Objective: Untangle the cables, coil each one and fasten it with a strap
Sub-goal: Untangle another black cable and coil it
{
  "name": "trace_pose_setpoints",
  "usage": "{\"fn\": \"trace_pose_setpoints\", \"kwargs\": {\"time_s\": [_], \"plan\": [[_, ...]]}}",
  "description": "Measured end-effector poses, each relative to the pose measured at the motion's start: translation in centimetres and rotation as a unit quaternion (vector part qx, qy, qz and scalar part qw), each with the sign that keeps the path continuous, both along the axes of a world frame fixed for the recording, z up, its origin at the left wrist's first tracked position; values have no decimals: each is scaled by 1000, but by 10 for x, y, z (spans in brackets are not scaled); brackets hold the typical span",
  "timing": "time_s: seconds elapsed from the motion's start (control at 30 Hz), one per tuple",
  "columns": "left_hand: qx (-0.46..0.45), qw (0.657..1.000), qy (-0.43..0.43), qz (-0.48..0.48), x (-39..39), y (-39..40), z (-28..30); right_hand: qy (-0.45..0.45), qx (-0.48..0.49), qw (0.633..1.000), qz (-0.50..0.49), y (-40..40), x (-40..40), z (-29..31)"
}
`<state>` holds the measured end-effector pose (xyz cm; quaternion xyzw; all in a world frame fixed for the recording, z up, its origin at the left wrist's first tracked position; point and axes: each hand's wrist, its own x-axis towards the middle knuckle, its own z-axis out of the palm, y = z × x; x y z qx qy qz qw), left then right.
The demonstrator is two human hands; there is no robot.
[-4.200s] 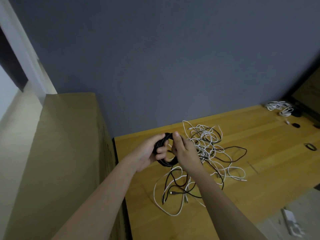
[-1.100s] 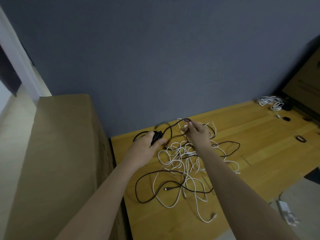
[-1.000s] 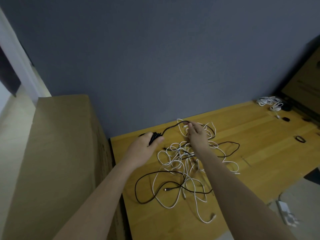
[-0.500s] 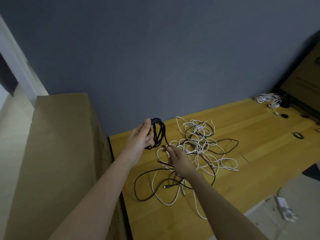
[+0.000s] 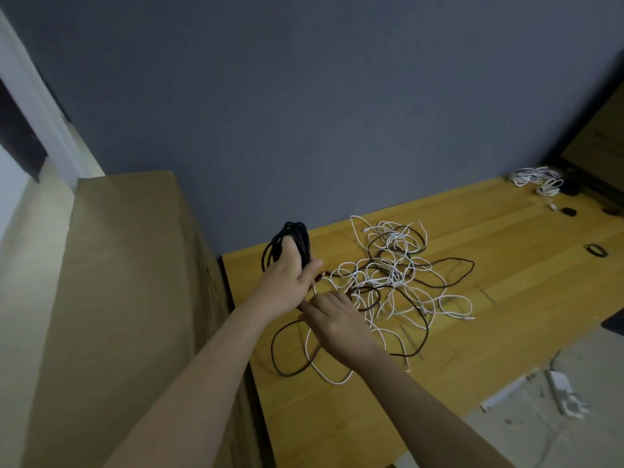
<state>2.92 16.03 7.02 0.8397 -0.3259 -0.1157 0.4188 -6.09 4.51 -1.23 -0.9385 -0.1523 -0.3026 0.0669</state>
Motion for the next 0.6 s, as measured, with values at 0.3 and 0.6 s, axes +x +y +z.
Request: {"fn": "trace_pose_setpoints", "kwargs": {"time_s": [0.3,0.6], "plan": [[200,979,-24,-41,-5,1,3,-43,94,994,-45,-30,-12,16],[172,978,81,-87,-6,3,4,-40,316,927,-199,-54,-20,34]]}}
